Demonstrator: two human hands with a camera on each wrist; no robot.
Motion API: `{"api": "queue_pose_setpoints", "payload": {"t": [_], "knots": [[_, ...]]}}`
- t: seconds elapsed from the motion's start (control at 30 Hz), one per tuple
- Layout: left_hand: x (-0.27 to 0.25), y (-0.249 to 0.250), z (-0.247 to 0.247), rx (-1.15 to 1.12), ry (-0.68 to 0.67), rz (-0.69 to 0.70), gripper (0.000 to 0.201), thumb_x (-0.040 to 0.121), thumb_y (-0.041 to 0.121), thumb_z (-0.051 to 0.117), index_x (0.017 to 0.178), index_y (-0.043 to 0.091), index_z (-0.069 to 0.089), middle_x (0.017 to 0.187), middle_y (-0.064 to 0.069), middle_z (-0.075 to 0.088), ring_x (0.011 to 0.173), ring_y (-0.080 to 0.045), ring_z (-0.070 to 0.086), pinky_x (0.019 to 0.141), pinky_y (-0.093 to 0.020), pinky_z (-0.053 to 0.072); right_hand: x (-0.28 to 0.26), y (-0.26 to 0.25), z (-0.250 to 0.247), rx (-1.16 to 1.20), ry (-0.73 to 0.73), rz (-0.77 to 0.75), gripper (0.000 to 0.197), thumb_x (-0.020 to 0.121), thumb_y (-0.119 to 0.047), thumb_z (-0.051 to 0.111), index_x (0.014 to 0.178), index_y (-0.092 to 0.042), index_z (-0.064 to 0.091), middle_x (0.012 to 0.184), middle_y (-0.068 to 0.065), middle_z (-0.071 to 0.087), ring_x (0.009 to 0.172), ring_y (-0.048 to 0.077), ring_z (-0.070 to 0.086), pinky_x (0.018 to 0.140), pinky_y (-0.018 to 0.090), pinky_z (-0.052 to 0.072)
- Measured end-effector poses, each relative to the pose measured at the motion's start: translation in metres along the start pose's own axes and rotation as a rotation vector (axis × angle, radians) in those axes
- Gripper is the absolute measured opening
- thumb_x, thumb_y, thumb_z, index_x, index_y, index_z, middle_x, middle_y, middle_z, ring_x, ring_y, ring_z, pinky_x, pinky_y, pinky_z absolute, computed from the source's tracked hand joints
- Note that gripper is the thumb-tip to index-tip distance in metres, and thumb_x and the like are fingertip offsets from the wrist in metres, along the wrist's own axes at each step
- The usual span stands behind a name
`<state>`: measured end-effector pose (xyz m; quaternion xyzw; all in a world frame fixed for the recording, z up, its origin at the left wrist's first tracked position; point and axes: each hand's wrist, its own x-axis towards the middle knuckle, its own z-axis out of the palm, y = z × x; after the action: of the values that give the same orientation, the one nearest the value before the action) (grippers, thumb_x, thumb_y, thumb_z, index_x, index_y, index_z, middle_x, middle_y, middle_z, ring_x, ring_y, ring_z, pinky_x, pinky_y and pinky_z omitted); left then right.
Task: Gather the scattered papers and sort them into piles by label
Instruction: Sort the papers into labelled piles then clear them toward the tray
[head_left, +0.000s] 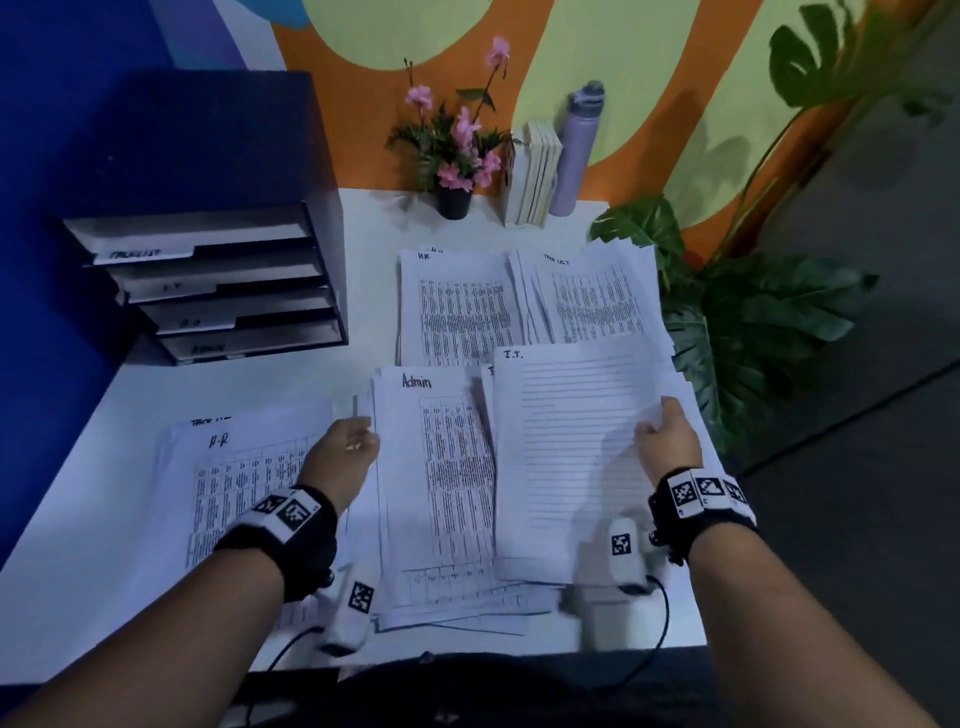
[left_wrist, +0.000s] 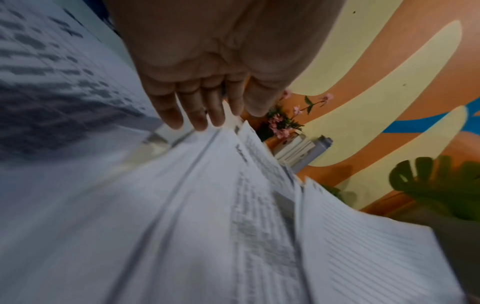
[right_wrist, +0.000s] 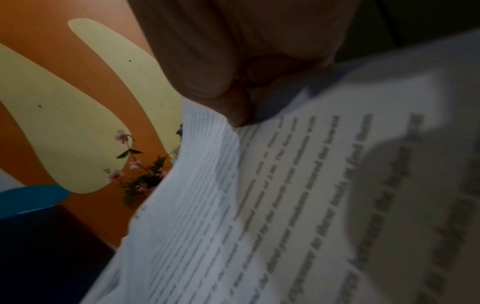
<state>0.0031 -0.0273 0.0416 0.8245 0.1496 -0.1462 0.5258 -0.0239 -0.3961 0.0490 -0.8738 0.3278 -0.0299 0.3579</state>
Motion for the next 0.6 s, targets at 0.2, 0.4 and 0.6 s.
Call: {"api": "queue_pose_setpoints", "payload": {"t": [0.2, 0.4, 0.6], "knots": [[0.023, -0.058, -0.039, 0.307, 0.183, -0.151, 0.059, 0.088, 0.020, 0.063, 0.143, 0.017, 0.041, 0.147, -0.011, 0.041, 0.125, -0.033, 0.050, 0.104, -0.041, 0.042, 0.010, 0.021, -0.021, -0.234, 0.120, 0.056, 0.065, 0.082, 0.003, 0.049, 0.144, -0.010, 0.035, 0.137, 0.024, 0.036, 0.125, 0.043, 0.040, 0.103, 0.047, 0.039], [0.021, -0.101, -0.084, 0.611, 0.263, -0.376, 0.081, 0.078, 0.020, 0.064, 0.149, 0.020, 0.027, 0.155, -0.013, 0.023, 0.137, -0.035, 0.034, 0.110, -0.045, 0.036, -0.013, -0.018, 0.026, -0.290, -0.084, -0.149, 0.060, 0.087, 0.002, 0.051, 0.144, -0.012, 0.041, 0.145, 0.016, 0.035, 0.129, 0.037, 0.039, 0.105, 0.047, 0.039], [0.009, -0.129, -0.110, 0.705, 0.247, -0.423, 0.100, 0.064, 0.051, 0.076, 0.146, 0.021, 0.028, 0.146, -0.015, 0.032, 0.130, -0.035, 0.039, 0.105, -0.045, 0.040, -0.078, -0.085, 0.115, -0.226, -0.536, -0.411, 0.030, 0.094, -0.012, 0.055, 0.122, -0.013, 0.065, 0.126, 0.008, 0.060, 0.114, 0.025, 0.060, 0.100, 0.031, 0.046]]}}
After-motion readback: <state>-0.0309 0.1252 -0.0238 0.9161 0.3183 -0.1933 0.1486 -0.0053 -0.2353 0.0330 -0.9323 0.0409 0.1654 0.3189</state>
